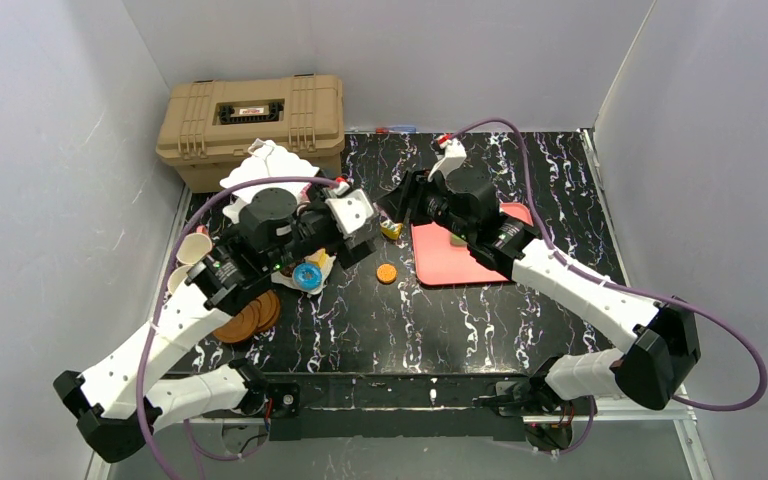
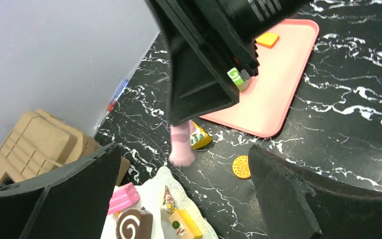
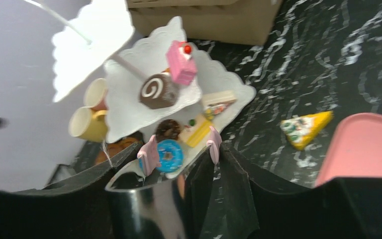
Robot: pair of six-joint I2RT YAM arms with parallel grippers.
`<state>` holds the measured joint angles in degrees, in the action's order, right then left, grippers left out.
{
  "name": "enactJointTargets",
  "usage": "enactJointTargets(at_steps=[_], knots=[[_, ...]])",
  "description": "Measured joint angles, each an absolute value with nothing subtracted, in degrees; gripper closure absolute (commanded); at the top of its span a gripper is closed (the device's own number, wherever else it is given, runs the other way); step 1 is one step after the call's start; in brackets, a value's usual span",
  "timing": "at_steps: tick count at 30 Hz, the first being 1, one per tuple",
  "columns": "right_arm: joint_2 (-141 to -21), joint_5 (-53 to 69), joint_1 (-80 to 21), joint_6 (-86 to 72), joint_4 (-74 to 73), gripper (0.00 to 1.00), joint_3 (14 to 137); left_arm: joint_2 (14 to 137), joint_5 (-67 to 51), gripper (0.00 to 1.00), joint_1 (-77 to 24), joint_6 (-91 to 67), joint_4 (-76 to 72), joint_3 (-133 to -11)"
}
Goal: Serve the afternoon tea
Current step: Adjust the clamp, then pick up the dessert at the center of the board.
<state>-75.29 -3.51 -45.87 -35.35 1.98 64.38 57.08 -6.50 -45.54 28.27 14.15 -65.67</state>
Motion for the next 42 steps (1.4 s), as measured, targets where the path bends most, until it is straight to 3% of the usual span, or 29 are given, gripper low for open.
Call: enactJointTargets(at_steps=[9,20,29,42], knots=[[-80.79,-13.06,-45.87,-22.02,1.69,0.34,64.38,56.93,-2.72,0.02,-41.43,21.91,24.77,-80.03],[-93.54,-20.14,-45.87,-16.88,6.66,0.34,64.4,60.88,-2.5,0.02,-26.83,17.1,30.72,-91.31],[-98.91,-23.22,-45.76,-15.42,10.44,0.35,64.77,64.49,-4.75,0.02,-18.57,14.83,33.21,-94.91],[-102.96,-23.9,-45.71,-15.22,12.29,0.34,65.14,64.99,-6.68,0.02,-17.91,13.41,33.39,-96.38]])
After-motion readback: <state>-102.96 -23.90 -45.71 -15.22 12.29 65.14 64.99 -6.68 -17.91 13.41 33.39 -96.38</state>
